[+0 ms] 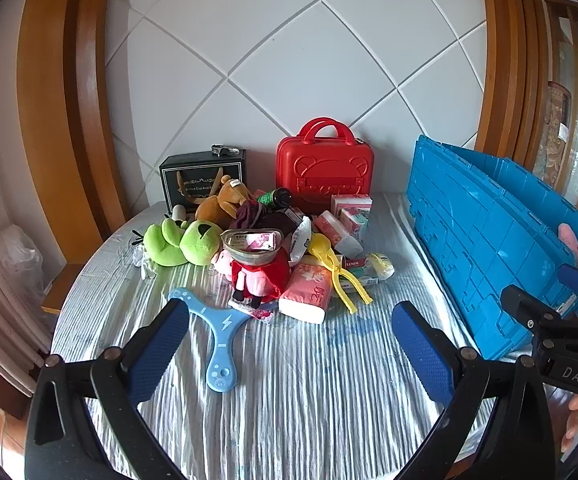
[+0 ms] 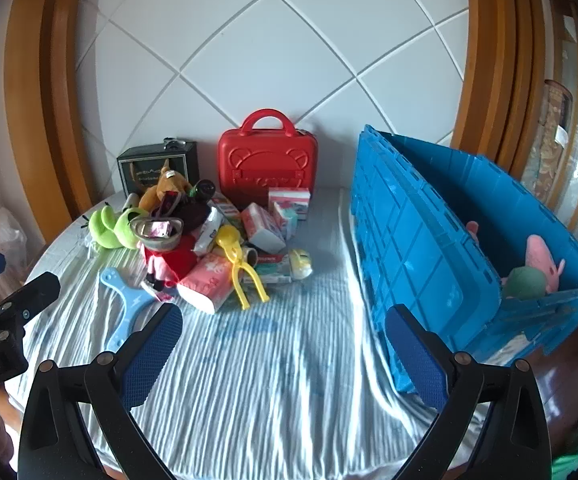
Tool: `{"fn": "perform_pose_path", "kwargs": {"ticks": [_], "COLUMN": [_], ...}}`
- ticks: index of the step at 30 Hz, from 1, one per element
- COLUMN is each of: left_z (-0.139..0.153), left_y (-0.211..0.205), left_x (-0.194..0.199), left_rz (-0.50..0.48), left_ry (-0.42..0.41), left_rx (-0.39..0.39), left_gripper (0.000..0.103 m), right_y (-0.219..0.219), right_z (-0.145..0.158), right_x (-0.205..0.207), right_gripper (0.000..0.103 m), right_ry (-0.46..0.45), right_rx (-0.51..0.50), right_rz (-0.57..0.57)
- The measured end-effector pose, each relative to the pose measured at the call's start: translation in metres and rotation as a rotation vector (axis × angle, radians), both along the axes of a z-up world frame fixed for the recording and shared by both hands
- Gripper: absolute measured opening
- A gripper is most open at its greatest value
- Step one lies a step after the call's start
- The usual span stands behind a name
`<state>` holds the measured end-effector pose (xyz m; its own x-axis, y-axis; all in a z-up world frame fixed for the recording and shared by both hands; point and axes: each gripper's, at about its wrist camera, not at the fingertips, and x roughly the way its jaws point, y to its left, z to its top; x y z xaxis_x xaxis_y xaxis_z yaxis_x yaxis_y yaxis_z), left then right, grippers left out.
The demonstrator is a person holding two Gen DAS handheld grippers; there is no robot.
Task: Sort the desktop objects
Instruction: 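Move left tool toward the small tube while right tool approaches the pink tissue pack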
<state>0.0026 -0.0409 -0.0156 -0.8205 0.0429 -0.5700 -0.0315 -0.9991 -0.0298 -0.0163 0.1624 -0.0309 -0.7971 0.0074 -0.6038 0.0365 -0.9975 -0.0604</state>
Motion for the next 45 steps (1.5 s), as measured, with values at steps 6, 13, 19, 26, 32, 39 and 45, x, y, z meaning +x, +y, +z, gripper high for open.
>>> {"fn": "perform_pose_path", "kwargs": {"ticks": [6, 13, 19, 26, 32, 39, 45], "left_z": [-0.004, -0.019, -0.04, -0.067, -0.112, -0.181, -0.226], "left_y": [-0.003, -0.011, -0.019, -0.023, -0.036, -0.088, -0.116], "left_x": [-0.003, -0.016, -0.036, -0.076, -0.134, -0.169, -0.179], "left_rz": [-0.003, 0.017, 0.059, 0.11, 0.163, 0.326, 0.421], "left_ry": [0.0, -0.015, -0.071, -0.134, -0.252, -0.414, -0.522], "left_rx": [0.0, 0.031, 0.02, 0.005, 0.016, -0.02, -0.022], "left_gripper": [0.103, 0.103, 0.103, 0.103, 0.103, 0.103, 0.103], "right_y": [-0.001, -0.003, 0.002, -0.005, 0.002, 0.021, 0.012], "right_z": [-0.003, -0.01, -0.029, -0.056, -0.096, -0.157, -0.189], "right_x": [-0.005, -0.014, -0.039, -0.088, -0.151, -0.231, -0.273], "right_gripper": [0.103, 0.103, 0.103, 0.103, 0.103, 0.103, 0.103], "right_ry": [-0.009, -0.034, -0.091, -0.162, -0.249, -0.377, -0.443], "right_rx": [-0.003, 0.018, 0.007, 0.01, 0.017, -0.008, -0.03], "right_rz": [-0.004, 0.005, 0.004, 0.064, 0.105, 0.131, 0.164]}}
